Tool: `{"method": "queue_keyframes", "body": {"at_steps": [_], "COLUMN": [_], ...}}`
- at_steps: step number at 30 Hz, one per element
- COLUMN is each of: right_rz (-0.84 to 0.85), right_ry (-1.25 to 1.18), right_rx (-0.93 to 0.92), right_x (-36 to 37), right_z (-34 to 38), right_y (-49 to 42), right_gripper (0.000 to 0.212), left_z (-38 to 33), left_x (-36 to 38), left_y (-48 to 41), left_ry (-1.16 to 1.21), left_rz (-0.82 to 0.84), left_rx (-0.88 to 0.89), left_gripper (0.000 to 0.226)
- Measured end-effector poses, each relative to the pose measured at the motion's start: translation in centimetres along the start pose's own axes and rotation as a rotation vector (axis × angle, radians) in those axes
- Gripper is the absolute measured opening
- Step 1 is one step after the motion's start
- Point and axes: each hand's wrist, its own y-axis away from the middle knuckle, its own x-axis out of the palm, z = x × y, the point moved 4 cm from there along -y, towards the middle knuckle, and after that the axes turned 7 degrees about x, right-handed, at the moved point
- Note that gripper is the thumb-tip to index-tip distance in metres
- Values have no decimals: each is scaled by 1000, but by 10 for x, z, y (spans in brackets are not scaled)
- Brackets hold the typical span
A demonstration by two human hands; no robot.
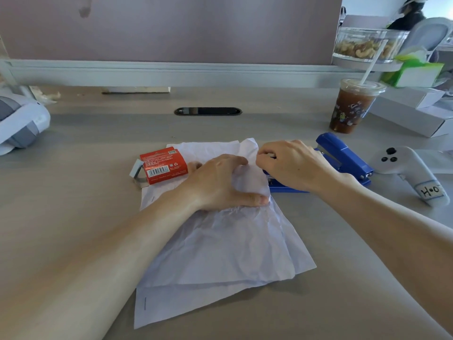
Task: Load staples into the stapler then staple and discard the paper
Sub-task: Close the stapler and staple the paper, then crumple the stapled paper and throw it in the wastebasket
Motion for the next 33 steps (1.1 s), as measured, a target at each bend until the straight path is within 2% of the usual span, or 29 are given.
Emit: {"method": "queue_keyframes", "body": {"at_steps": [4,9,11,13,15,17,20,22,25,33], "right_rz": [-43,-74,-156,-303,-365,-241,111,221,281,182], "right_ry": [34,21,34,7,-92,-149,-311,-465,-559,-558], "right_rx": [65,161,150,106,92,132,326,411,417,332], "right_x": [-9,-24,-32,-43,-50,-43,-19,-8,4,10], "right_z": [-21,-48,-49,-42,-29,-15,-5,-4,-2,4], "right_y": [-2,0,2,9,18,22,27,28,28,24], "right_gripper": [35,29,25,21,22,26,21,20,23,13], "left_z": [-3,-2,1,4,6,5,5,6,7,16], "left_x": [-3,-7,-9,-11,-12,-13,-12,-12,-12,-13], "left_y": [2,5,4,2,0,0,0,0,0,-5], "left_ry": [10,77,110,160,213,243,236,224,215,162], "left_rz": [-8,-18,-46,-90,-127,-147,-161,-173,-184,-201], "left_rx": [-10,-4,-12,-32,-49,-58,-49,-40,-43,-102], "left_gripper": [100,97,86,63,42,35,32,30,28,32]}}
